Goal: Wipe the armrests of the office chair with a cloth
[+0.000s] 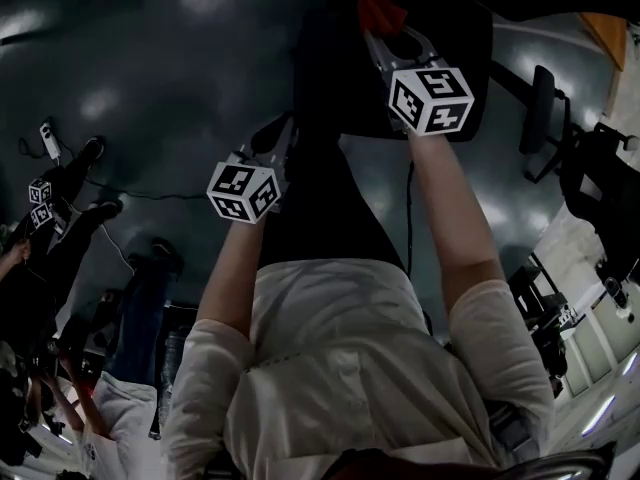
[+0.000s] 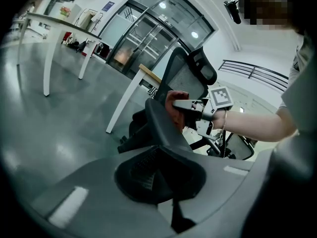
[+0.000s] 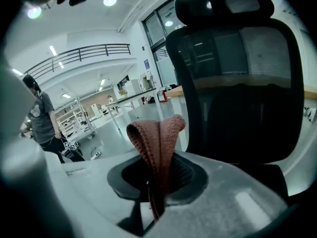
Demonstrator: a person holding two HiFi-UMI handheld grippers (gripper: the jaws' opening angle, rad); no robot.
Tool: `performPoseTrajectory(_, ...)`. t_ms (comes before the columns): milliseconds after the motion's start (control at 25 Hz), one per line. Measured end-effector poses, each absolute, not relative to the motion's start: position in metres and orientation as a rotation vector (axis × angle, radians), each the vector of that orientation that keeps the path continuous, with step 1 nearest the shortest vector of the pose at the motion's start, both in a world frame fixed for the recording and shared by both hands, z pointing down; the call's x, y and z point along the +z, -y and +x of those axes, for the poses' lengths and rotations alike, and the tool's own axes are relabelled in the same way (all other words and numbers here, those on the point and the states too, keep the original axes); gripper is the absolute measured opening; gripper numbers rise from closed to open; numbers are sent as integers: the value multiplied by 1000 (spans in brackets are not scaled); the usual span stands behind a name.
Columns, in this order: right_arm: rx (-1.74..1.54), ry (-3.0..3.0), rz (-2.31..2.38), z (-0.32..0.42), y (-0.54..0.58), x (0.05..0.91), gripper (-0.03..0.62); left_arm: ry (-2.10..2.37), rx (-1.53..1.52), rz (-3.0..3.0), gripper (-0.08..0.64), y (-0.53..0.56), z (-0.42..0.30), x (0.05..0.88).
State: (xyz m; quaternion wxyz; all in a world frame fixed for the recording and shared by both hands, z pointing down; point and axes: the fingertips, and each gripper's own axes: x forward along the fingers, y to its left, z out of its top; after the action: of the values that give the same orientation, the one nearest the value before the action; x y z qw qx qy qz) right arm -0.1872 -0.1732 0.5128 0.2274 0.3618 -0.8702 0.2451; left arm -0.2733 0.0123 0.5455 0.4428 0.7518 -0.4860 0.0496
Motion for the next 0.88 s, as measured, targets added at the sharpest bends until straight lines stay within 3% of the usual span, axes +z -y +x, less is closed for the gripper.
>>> performPoseTrajectory(320, 783, 2440, 920, -212, 167, 531, 48, 1242, 112, 1845, 11, -7, -281, 545)
performPoseTrajectory(880, 1061, 2387, 955, -189, 35, 538, 48, 1223, 184, 1883, 5, -10, -278, 546)
